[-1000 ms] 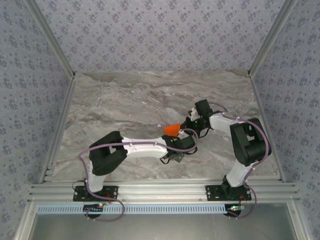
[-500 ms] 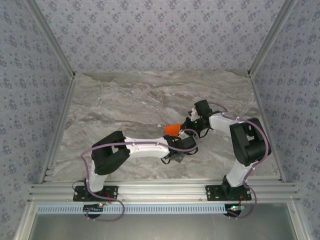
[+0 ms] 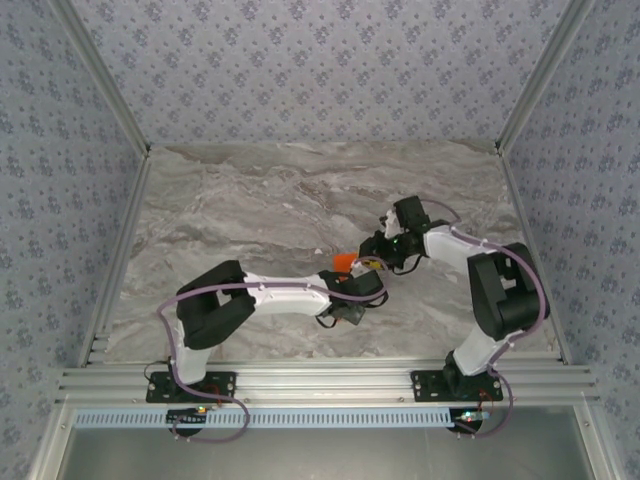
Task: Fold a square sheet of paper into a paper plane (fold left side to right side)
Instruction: Fold the wing for the fifth time at the center of the table.
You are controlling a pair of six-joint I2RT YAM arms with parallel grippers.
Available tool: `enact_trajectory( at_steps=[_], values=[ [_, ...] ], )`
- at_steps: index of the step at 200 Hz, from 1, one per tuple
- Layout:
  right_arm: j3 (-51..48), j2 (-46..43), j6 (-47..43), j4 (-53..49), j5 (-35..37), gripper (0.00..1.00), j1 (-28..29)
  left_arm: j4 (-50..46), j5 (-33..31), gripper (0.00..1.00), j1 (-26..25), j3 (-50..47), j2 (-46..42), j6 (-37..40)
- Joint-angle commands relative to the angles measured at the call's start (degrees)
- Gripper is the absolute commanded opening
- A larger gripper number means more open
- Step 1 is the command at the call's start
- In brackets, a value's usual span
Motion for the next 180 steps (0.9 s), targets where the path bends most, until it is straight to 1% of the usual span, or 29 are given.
enact_trajectory(
  at_steps=[1,30,53,75,95,130,180],
  values=[
    [-0.43,-6.86,-2.98,-1.54,3.36,0.45,-2.18,5.87,4.34,0.13,1.54,-2.2,-4.36,-1.67],
    [-3.28,-12.96,-6.05,-1.83,4.57,0.65,-5.13,11.47,8.62,0.13,3.32,-5.65,-7.36,-2.49],
    [-5.8,-15.32,-8.75,-2.12,4.06,0.7,-6.6,18.27,14.89,0.13,5.8,-9.44,-9.66,-4.7],
    [-8.46,-16.03,-10.75,-0.68,2.5,0.71,-6.7,26.93,21.42,0.12,8.63,-14.35,-11.13,-8.3],
    [-11.57,-16.04,-10.26,2.87,0.57,0.71,-6.41,34.19,25.15,0.12,10.6,-18.4,-11.92,-11.49],
    [-14.51,-15.61,-10.41,6.71,-0.56,0.7,-4.56,44.03,29.69,0.11,13.04,-23.6,-11.92,-16.02],
    [-16.03,-14.01,-11.2,10.39,-1.05,0.68,-1.79,52.66,34.25,0.1,14.32,-25.54,-8.99,-19.98]
  ],
)
